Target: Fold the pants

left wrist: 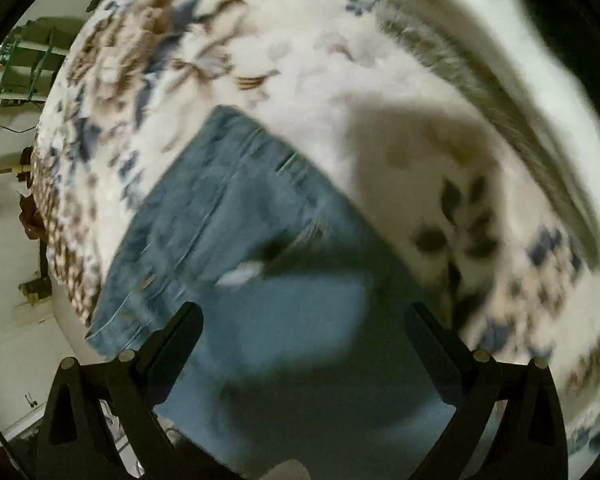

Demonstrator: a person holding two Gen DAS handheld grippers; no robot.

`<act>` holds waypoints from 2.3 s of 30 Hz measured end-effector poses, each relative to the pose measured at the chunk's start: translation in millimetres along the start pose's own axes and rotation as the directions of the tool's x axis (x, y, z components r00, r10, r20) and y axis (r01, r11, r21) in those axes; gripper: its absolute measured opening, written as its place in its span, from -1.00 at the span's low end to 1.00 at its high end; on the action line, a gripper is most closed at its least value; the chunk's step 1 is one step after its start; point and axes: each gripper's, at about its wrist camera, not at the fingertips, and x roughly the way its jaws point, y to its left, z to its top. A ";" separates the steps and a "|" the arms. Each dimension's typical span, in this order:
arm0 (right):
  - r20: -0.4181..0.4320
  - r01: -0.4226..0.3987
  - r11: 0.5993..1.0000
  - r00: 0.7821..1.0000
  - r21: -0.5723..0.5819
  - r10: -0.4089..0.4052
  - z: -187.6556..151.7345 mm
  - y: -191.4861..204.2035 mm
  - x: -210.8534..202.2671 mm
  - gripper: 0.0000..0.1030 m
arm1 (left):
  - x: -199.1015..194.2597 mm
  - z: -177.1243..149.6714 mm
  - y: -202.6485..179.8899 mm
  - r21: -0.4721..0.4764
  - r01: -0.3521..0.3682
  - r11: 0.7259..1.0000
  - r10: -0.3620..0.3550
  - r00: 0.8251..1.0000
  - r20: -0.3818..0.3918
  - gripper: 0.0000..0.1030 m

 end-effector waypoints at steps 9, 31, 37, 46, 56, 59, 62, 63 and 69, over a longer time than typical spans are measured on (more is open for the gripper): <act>-0.070 -0.014 0.997 0.997 0.081 0.020 21.6 2.4 84.8 0.69 | 22.3 16.0 -0.1 -0.029 0.046 0.999 -0.044 0.997 0.069 0.21; 0.013 -0.319 0.948 0.948 -0.027 0.319 -115.9 -179.9 -5.7 -0.85 | -32.8 -193.3 229.1 0.063 0.341 0.938 -0.344 0.886 0.310 -0.90; -0.050 -0.266 0.963 0.963 -0.049 0.263 -165.4 -247.4 46.1 -0.85 | 60.5 -230.7 263.1 -0.017 0.303 0.953 -0.292 0.930 0.225 -0.90; -0.116 -0.343 0.939 0.933 -0.004 0.341 -175.5 -325.0 93.2 -0.01 | 96.7 -235.7 272.6 -0.033 0.339 0.940 -0.323 0.918 0.230 -0.81; 0.051 -0.512 0.804 0.851 0.304 0.523 -131.7 -386.9 102.6 0.06 | 102.3 -250.4 278.5 -0.064 0.353 0.933 -0.324 0.905 0.274 0.56; 0.074 -0.559 0.731 0.811 0.390 0.580 -123.7 -392.6 122.3 0.06 | 111.4 -247.7 268.9 -0.051 0.322 0.945 -0.299 0.918 0.260 0.56; 0.185 -0.593 0.727 0.803 0.346 0.567 -122.0 -391.6 109.9 -0.57 | 116.3 -248.1 262.0 -0.044 0.311 0.949 -0.291 0.923 0.251 0.56; 0.214 -0.586 0.748 0.810 0.312 0.545 -122.8 -389.5 101.2 -0.92 | 117.3 -248.4 261.0 -0.046 0.307 0.951 -0.287 0.925 0.248 0.56; 0.387 -0.559 0.829 0.762 -0.012 0.520 -147.6 -379.8 18.2 -0.92 | 116.9 -244.0 258.4 -0.039 0.304 0.952 -0.285 0.925 0.250 0.56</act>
